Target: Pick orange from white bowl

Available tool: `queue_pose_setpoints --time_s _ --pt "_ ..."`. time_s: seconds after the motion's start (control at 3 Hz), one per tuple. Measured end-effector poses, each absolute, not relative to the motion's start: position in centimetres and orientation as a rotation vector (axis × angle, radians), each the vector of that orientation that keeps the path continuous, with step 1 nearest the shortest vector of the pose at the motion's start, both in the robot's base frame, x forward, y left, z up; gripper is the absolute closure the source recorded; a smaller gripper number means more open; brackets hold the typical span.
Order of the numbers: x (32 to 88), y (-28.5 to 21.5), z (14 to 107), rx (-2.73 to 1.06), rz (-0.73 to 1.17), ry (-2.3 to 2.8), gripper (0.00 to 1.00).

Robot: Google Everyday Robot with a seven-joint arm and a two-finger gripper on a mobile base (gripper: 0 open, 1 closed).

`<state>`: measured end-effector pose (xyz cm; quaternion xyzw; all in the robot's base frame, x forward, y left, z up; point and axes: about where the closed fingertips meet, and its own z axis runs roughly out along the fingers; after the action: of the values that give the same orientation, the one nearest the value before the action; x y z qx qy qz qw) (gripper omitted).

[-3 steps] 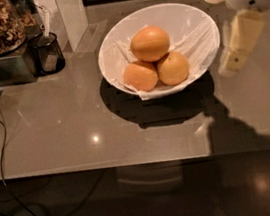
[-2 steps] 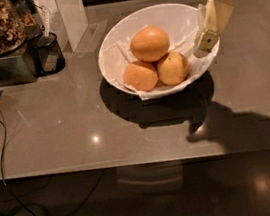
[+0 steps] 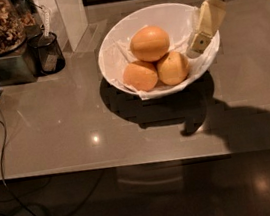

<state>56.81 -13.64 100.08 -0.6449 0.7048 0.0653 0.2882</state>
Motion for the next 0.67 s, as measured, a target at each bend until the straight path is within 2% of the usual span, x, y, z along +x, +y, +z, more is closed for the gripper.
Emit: queue_pose_setpoints --time_s 0.33,0.67 --pt "60.10 -11.05 97.62 -1.769 0.274 1.854 0.00" --pt "60.17 -10.95 97.60 -1.770 0.276 1.853 0.00"
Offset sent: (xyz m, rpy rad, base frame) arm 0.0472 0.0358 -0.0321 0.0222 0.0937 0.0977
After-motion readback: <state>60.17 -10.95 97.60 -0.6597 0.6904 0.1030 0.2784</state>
